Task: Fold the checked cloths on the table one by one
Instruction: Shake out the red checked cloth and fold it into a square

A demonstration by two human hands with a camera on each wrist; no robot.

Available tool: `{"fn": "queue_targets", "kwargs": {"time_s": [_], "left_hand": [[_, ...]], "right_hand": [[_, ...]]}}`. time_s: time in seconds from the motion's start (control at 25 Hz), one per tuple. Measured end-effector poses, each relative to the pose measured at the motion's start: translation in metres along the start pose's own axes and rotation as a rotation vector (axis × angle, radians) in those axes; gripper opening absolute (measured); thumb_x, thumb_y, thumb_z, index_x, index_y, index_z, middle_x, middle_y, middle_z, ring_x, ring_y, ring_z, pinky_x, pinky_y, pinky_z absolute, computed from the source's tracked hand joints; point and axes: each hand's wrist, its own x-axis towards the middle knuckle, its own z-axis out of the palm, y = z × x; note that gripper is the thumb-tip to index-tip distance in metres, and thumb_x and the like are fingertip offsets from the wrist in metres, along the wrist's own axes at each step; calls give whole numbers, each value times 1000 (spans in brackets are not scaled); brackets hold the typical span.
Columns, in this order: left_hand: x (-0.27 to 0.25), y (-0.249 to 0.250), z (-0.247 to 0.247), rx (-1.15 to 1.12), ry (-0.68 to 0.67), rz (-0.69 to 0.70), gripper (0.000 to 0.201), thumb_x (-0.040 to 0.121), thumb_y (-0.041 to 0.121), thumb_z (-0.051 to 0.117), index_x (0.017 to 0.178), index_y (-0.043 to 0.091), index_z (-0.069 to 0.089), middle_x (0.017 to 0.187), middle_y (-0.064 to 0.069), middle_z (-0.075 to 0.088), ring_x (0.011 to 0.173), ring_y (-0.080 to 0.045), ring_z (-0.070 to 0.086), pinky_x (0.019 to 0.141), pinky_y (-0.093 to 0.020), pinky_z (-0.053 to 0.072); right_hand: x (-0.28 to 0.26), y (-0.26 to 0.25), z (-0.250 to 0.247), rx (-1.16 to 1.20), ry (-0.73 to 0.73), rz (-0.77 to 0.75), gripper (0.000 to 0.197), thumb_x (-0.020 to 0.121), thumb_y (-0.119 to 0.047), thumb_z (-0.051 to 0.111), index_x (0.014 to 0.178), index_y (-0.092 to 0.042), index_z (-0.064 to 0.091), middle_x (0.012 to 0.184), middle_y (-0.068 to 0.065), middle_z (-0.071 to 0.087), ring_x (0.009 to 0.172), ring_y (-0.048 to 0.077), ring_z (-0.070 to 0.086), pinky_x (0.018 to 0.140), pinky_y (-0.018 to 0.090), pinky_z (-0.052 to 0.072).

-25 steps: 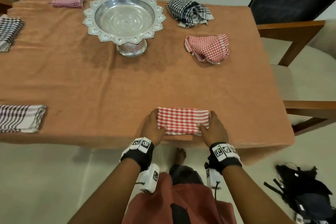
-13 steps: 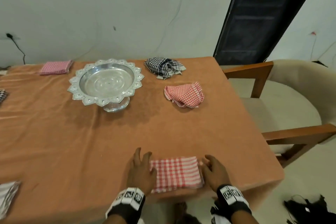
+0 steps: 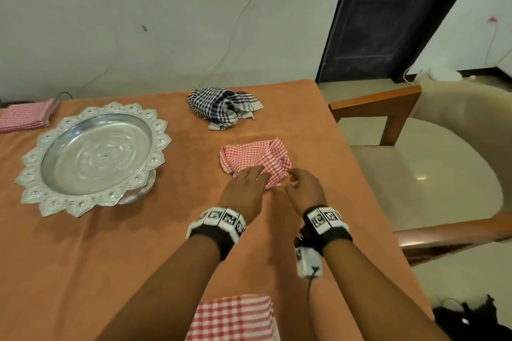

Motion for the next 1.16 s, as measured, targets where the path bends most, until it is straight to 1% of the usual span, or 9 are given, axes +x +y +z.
{"fn": "queue_targets", "kwargs": {"time_s": [0.16, 0.28, 0.36, 0.44, 0.6, 0.76, 0.84, 1.0, 1.16], "left_hand": [[73, -1, -6, 185, -165, 90, 60, 98, 18, 42, 152, 22, 15, 161, 0, 10, 147, -23, 7, 115, -47, 21], [93, -8, -10, 348, -245, 160, 48, 98, 19, 38, 145, 19, 30, 148, -4, 41, 144, -23, 21, 118, -51, 1], [98, -13, -24, 396, -198, 180, 30, 97, 23, 39, 124, 20, 52, 125, -2, 60, 130, -22, 42, 117, -51, -5], [102, -17, -41, 326, -118, 143, 21, 96, 28, 41, 105, 22, 59, 104, 1, 65, 111, -19, 54, 117, -49, -3], [101, -21, -73, 219, 59, 138, 27, 97, 39, 39, 103, 22, 60, 88, 0, 66, 99, -20, 59, 118, -45, 7], [71, -35, -102, 60, 304, 160, 39, 94, 49, 45, 90, 16, 64, 73, -4, 66, 80, -23, 63, 110, -39, 26], [52, -44, -121, -20, 402, 175, 44, 87, 57, 49, 81, 16, 63, 62, 3, 57, 67, -22, 59, 106, -39, 33], [13, -58, -165, 33, 478, 279, 50, 82, 62, 53, 81, 14, 66, 60, -4, 59, 63, -25, 58, 93, -40, 40], [-21, -68, -208, -113, 648, 171, 26, 91, 37, 59, 96, 15, 70, 76, -10, 68, 74, -31, 62, 66, -33, 41]], "right_hand": [[53, -4, 11, -13, -76, -18, 41, 86, -19, 60, 126, -14, 56, 125, 10, 55, 112, 29, 56, 94, 37, 45], [64, -1, 14, 47, -108, -86, 25, 86, -18, 61, 111, -13, 67, 111, 7, 65, 101, 25, 61, 87, 35, 48], [62, -3, 7, 158, -109, -126, 13, 87, -21, 63, 97, -16, 68, 97, 4, 71, 88, 21, 64, 80, 36, 51], [62, -8, -6, 222, -58, -156, 9, 88, -24, 63, 94, -18, 67, 90, 2, 71, 79, 17, 63, 72, 33, 51], [53, -32, -50, 218, -17, -229, 12, 87, -28, 66, 79, -20, 63, 69, -9, 62, 64, 7, 56, 60, 27, 43], [30, -57, -106, 19, -55, -276, 8, 92, -26, 59, 92, -21, 66, 83, -6, 65, 74, 9, 62, 65, 24, 47], [19, -66, -135, -105, 36, -311, 14, 92, -26, 59, 100, -18, 68, 92, -4, 66, 83, 14, 62, 74, 29, 50], [-11, -93, -192, -123, 363, -407, 16, 92, -22, 60, 102, -14, 69, 94, 0, 68, 86, 14, 60, 79, 31, 47], [-47, -112, -236, -98, 492, -455, 15, 92, -19, 61, 103, -13, 69, 93, -3, 66, 87, 11, 59, 83, 29, 46]]}}
